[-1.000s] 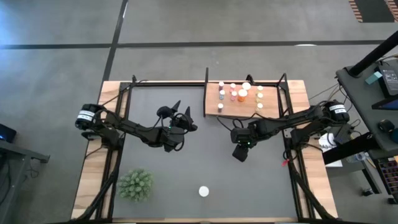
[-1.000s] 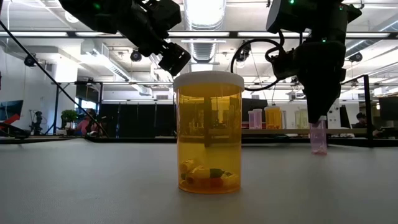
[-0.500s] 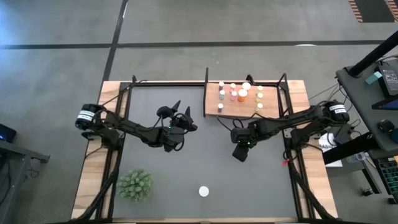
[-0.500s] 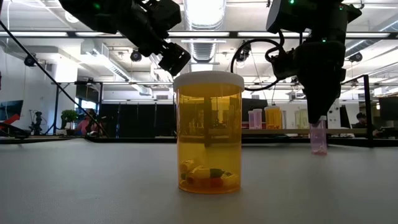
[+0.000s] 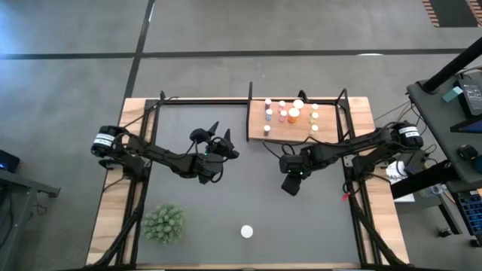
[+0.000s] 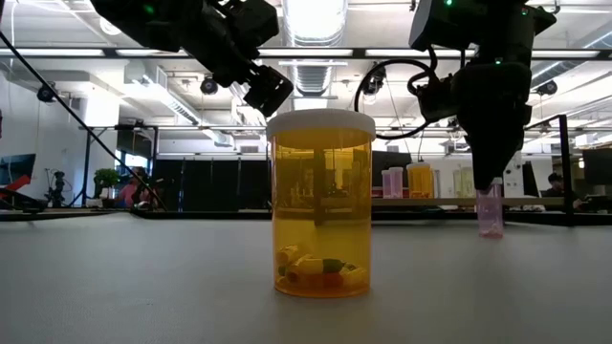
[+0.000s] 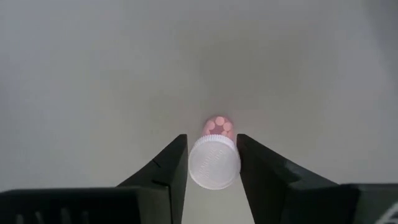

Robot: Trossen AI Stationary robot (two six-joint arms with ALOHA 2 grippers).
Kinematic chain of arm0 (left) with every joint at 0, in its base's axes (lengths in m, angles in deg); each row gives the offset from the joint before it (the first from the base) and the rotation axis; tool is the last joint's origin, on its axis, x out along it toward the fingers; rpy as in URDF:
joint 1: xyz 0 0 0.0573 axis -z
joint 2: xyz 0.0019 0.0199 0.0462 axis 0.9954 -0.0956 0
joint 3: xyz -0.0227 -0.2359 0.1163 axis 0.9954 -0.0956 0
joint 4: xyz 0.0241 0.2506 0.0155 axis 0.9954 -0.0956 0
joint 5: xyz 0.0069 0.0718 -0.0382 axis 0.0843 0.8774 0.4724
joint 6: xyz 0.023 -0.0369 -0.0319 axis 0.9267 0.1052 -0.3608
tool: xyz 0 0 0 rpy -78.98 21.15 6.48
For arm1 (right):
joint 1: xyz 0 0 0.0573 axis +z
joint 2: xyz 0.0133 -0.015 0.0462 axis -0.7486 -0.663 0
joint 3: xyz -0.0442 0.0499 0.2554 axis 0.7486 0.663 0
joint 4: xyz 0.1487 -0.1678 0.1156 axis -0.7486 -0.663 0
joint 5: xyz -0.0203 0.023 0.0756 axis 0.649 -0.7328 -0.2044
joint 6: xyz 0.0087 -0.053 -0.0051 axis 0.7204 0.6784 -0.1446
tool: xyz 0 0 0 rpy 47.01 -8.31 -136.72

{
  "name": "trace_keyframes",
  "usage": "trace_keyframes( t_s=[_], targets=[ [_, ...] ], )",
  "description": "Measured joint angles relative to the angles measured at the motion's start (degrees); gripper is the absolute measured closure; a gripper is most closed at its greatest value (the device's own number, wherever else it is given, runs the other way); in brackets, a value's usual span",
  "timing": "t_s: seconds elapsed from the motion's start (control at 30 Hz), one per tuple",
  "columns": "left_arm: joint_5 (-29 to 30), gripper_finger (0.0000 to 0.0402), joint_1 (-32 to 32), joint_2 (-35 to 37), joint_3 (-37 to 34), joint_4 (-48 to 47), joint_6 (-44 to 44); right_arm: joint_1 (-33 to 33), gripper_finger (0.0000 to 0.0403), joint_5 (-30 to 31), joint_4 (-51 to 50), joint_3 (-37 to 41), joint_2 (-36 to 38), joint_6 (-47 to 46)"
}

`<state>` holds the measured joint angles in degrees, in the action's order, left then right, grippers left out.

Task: Pick and place medicine bottles onto shelf by color
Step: Put the pink pill bottle on the shelf aligned with the other pink pill bottles

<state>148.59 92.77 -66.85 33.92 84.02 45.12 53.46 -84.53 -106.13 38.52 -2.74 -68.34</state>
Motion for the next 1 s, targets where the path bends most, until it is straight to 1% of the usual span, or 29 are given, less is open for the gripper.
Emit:
trace_keyframes(
  t_s=[0.2, 0.33, 0.47, 0.67, 0.8, 0.9, 1.0],
  targets=[
    [0.0, 0.0162, 0.0, 0.0, 0.0, 0.01, 0.0, -0.18, 0.0285, 0.0, -0.89, -2.53, 0.0, 2.36],
    [0.0, 0.0162, 0.0, 0.0, 0.0, 0.0, 0.0, -2.27, 0.0283, -0.03, -4.19, -5.91, 0.0, 5.1],
    [0.0, 0.0162, 0.0, 0.0, 0.0, 0.02, 0.0, -6.83, 0.0283, 0.03, -5.87, -9.07, 0.0, 9.72],
    [0.0, 0.0162, 0.0, 0.0, 0.02, 0.0, 0.0, -16.9, 0.0282, 0.18, -6.0, -13.95, -1.1, 16.54],
    [0.0, 0.0162, 0.01, 0.0, 0.0, 0.01, 0.0, -22.81, 0.0282, 0.22, -7.32, -17.81, -5.08, 20.52],
    [0.0, 0.0162, 0.01, 0.0, 0.0, 0.0, 0.0, -25.99, 0.0282, 0.33, -11.7, -21.37, -9.54, 23.86],
    [0.0, 0.0162, 0.0, 0.0, 0.0, 0.0, 0.0, -27.8, 0.0282, 3.06, -15.8, -24.97, -13.09, 26.09]
  ],
)
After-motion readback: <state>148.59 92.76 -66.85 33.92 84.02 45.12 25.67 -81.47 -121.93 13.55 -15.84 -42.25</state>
